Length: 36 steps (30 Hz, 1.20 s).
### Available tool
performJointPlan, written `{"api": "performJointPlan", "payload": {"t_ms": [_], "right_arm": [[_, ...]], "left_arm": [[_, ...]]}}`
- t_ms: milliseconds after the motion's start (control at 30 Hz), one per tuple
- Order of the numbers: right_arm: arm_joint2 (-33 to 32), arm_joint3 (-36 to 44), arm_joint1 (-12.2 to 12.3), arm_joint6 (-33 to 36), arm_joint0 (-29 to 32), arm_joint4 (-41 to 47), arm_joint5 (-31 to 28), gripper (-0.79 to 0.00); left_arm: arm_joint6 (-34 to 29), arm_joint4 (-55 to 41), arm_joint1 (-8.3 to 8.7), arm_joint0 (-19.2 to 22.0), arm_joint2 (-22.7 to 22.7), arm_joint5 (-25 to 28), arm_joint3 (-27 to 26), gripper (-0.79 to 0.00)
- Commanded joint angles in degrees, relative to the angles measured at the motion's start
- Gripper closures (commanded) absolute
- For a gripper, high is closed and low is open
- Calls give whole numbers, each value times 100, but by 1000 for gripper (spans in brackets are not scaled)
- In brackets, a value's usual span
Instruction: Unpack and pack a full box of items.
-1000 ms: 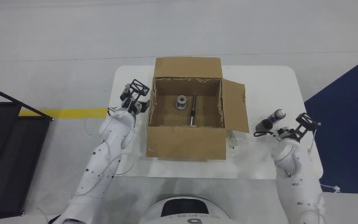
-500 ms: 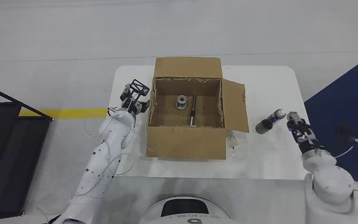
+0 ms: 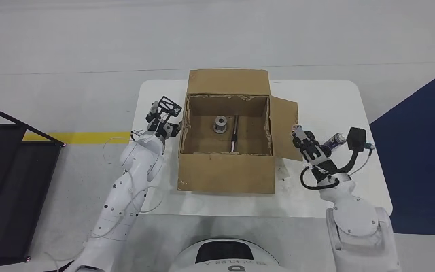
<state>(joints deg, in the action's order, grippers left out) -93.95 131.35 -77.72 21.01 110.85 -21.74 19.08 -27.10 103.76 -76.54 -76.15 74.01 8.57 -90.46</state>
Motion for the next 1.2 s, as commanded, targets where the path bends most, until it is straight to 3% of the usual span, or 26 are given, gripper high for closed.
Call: {"api": "performJointPlan", "payload": {"t_ms": [0, 200, 500, 600, 700, 800, 933, 1167], "right_arm": [[0, 1, 0, 1, 0, 0, -1, 0], [-1, -97, 8, -182, -20, -337, 154, 0], [1806, -723, -20, 401, -1517, -1422, 534, 0], [2402, -1163, -71, 502, -2178, -1955, 1037, 0], [3147, -1975, -177, 327, -2964, -3020, 2220, 0], [3826, -2742, -327, 644, -3703, -3317, 2904, 0], [4384, -3729, -474, 1108, -4398, -3647, 3289, 0], [4875, -4962, -695, 1414, -5054, -4025, 3823, -12]], "left_arm": [[0, 0, 0, 0, 0, 0, 0, -785], [0, 0, 0, 0, 0, 0, 0, -785], [0, 0, 0, 0, 0, 0, 0, -785], [0, 0, 0, 0, 0, 0, 0, -785], [0, 0, 0, 0, 0, 0, 0, -785], [0, 0, 0, 0, 0, 0, 0, -785], [0, 0, 0, 0, 0, 0, 0, -785], [0, 0, 0, 0, 0, 0, 0, -785]]}}
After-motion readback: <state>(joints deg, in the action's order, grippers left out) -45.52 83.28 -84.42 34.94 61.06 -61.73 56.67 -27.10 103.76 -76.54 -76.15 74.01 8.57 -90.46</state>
